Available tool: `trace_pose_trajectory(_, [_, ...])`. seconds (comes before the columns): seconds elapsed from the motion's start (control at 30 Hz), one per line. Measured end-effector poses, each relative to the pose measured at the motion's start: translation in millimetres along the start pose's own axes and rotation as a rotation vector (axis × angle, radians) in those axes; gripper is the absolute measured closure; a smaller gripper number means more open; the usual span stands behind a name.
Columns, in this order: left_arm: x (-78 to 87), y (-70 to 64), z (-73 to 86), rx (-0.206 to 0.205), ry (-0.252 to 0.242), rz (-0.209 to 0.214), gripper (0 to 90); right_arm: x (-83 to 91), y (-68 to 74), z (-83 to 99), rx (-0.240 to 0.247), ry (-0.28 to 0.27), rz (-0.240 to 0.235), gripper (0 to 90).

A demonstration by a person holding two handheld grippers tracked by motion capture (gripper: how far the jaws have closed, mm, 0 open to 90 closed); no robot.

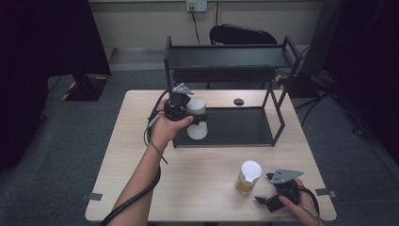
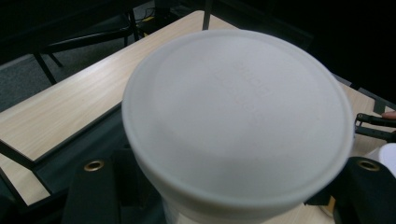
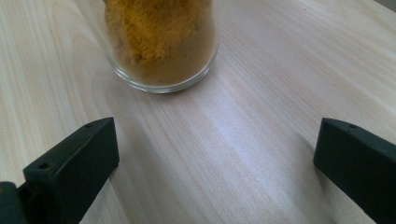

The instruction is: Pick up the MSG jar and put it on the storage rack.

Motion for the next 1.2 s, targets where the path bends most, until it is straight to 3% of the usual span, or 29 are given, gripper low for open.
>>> trace_pose_trajectory(0.3, [5.3,2.4,-15.3,0.002,-0.013,0.023,34.8,0.0,0.0,0.0,0.0,0.0,0.0,0.0])
trace_pose_trajectory(1.2, [22.1,-5.2,-70.7,-0.029,0.001,0.006,34.7,0.0,0.0,-0.1,0.0,0.0,0.0,0.0])
Point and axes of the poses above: each handheld gripper's, and its own axes: x roughly backward along the jaws, z roughly out of its underside, y roughly to its left, the point moved 2 cm from there along -x, roughly forward along the jaws
